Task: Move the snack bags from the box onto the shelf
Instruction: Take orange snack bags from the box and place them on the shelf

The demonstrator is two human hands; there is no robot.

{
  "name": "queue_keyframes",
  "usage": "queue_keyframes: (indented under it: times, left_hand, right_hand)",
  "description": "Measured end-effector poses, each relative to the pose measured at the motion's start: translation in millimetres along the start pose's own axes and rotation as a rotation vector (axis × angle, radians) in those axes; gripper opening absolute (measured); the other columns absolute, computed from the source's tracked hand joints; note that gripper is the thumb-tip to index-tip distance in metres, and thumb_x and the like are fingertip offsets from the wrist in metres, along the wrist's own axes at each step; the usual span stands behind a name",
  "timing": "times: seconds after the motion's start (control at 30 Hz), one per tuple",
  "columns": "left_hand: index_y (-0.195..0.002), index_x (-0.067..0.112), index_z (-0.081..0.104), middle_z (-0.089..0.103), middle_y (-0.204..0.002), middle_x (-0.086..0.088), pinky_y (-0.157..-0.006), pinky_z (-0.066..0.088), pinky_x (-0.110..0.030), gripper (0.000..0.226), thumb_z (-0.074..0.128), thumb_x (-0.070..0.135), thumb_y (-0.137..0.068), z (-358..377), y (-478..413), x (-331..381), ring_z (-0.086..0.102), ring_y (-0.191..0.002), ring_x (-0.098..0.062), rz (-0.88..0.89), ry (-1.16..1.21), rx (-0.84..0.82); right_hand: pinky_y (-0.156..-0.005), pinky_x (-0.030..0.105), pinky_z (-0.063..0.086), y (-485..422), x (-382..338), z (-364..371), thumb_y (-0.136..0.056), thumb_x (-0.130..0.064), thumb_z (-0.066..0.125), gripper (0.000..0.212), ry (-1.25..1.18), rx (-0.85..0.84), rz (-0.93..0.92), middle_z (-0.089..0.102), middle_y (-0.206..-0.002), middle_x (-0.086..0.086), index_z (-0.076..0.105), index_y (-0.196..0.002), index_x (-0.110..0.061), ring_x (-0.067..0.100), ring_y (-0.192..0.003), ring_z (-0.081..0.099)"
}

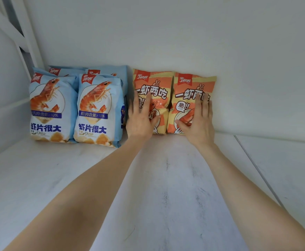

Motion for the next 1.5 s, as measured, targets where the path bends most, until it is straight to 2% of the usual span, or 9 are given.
queue_keyframes:
  times: [0.2,0.4,0.53,0.7,0.8,0.93,1.23,1.37,1.5]
  left_hand:
    - [-0.154,0.038,0.002,-0.004,-0.164,-0.001,-0.095,0.048,-0.054,0.086,0.059,0.050,-0.091,0.4,-1.5,3.9,0.012,-0.147,-0.033,-0.033,-0.022,-0.041]
    - [-0.154,0.038,0.001,-0.007,-0.164,-0.002,-0.094,0.049,-0.051,0.088,0.060,0.051,-0.090,-2.9,-2.3,10.0,0.013,-0.147,-0.033,-0.070,-0.068,-0.076]
    - [-0.154,0.036,0.003,-0.004,-0.164,-0.001,-0.097,0.046,-0.055,0.087,0.060,0.052,-0.090,-12.3,8.3,10.8,0.011,-0.149,-0.032,-0.129,-0.049,-0.096]
    - [-0.155,0.030,0.004,-0.002,-0.165,-0.001,-0.108,0.039,-0.052,0.085,0.057,0.048,-0.093,-32.5,35.3,10.6,0.006,-0.151,-0.029,-0.155,-0.056,-0.186]
    - [-0.155,0.026,0.008,0.004,-0.165,-0.002,-0.114,0.034,-0.049,0.081,0.057,0.046,-0.093,-51.8,54.2,15.8,0.003,-0.151,-0.027,-0.122,-0.025,-0.223]
    - [-0.155,0.027,0.008,0.010,-0.164,-0.003,-0.113,0.034,-0.045,0.079,0.050,0.053,-0.094,-86.6,85.3,30.8,0.007,-0.151,-0.027,-0.004,-0.084,-0.238]
    - [-0.153,0.021,0.024,0.020,-0.162,-0.009,-0.118,0.026,-0.043,0.068,0.044,0.053,-0.097,-193.4,185.5,47.1,0.014,-0.150,-0.028,0.214,-0.165,-0.227]
    - [-0.155,0.021,0.021,0.018,-0.162,-0.011,-0.117,0.025,-0.045,0.069,0.042,0.053,-0.097,-232.0,233.5,43.3,0.014,-0.150,-0.030,0.232,-0.182,-0.274]
    - [-0.151,0.018,0.032,0.031,-0.157,-0.014,-0.112,0.033,-0.048,0.068,0.048,0.052,-0.095,-266.7,290.3,39.4,0.028,-0.145,-0.035,0.252,-0.184,-0.251]
  right_hand:
    - [-0.116,0.042,0.023,-5.6,-1.5,4.2,-0.078,-0.050,0.073,0.108,0.067,-0.070,0.008,-0.003,-0.163,0.007,0.005,-0.155,-0.017,0.030,-0.149,-0.005]
    - [-0.106,0.054,0.039,-6.8,-5.3,-0.8,-0.076,-0.056,0.071,0.109,0.190,-0.141,0.107,-0.006,-0.163,0.002,0.003,-0.155,-0.023,0.034,-0.148,0.006]
    - [-0.109,0.061,0.029,-3.1,-12.3,-12.3,-0.077,-0.058,0.069,0.107,0.240,-0.199,0.141,-0.006,-0.163,0.001,0.002,-0.154,-0.026,0.034,-0.148,0.010]
    - [-0.112,0.062,0.021,7.4,-27.4,-43.3,-0.081,-0.057,0.065,0.101,0.252,-0.244,0.126,-0.002,-0.163,0.001,0.002,-0.154,-0.026,0.031,-0.149,0.009]
    - [-0.114,0.060,0.018,21.4,-42.2,-69.3,-0.083,-0.058,0.061,0.100,0.244,-0.262,0.102,0.001,-0.164,0.002,0.000,-0.155,-0.025,0.029,-0.149,0.008]
    - [-0.114,0.060,0.020,56.6,-67.3,-109.6,-0.082,-0.055,0.064,0.098,0.209,-0.240,0.049,0.010,-0.163,0.004,0.006,-0.154,-0.025,0.028,-0.149,0.012]
    - [-0.117,0.054,0.011,172.6,-121.4,-196.3,-0.085,-0.057,0.058,0.093,0.295,-0.260,0.110,0.009,-0.163,0.003,0.007,-0.155,-0.022,0.023,-0.150,0.008]
    - [-0.116,0.053,0.011,224.1,-141.6,-231.9,-0.086,-0.058,0.056,0.091,0.329,-0.259,0.115,0.010,-0.163,0.003,0.010,-0.155,-0.022,0.023,-0.150,0.008]
    - [-0.116,0.055,0.012,275.1,-155.5,-273.4,-0.085,-0.058,0.057,0.089,0.357,-0.243,0.122,0.015,-0.162,0.004,0.014,-0.155,-0.022,0.023,-0.149,0.012]
Point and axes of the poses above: each hand's wrist, its own y-axis away from the middle knuckle, its own z-axis out of the palm, x = y × z, the point moved 3 cm from there along -y, towards the middle knuckle
